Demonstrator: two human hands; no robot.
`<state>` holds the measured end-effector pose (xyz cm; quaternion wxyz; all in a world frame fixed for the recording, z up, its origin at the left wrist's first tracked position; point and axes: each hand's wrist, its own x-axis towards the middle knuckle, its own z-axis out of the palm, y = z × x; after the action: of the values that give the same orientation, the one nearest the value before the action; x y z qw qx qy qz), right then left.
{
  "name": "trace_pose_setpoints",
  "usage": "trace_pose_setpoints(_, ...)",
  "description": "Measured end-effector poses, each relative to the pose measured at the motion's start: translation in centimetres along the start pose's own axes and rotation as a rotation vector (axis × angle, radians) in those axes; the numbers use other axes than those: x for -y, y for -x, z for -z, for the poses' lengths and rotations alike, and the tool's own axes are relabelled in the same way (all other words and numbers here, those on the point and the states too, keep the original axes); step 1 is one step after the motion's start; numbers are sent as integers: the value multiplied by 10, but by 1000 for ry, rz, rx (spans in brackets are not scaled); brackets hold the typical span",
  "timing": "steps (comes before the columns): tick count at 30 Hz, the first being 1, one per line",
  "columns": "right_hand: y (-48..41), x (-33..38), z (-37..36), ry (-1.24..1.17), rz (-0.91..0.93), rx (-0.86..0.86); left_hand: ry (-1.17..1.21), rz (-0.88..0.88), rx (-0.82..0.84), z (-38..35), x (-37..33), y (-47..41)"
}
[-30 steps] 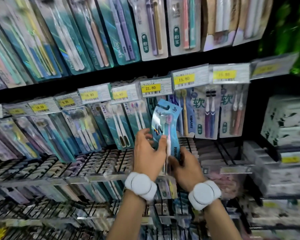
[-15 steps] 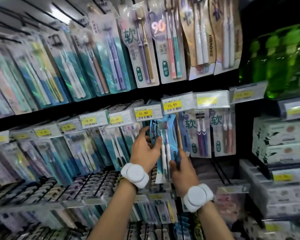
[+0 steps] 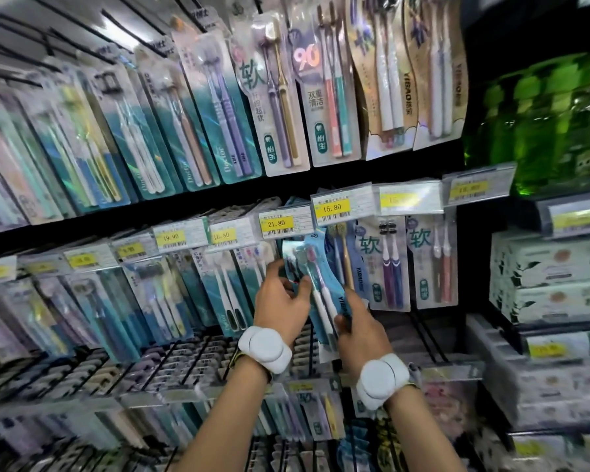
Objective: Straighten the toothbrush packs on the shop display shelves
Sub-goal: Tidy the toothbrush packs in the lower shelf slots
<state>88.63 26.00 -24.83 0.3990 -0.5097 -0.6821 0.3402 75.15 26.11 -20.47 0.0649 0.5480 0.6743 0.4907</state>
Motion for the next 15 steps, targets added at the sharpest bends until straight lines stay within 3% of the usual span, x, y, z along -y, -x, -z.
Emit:
trace_pose_setpoints(10,1,1,3,-29,-64,41,41,-17,-21,-2,0,-6)
trace_pose_setpoints(15,-2,0,2,-64,-94,4,-24,-128,61,-7,-7,-11)
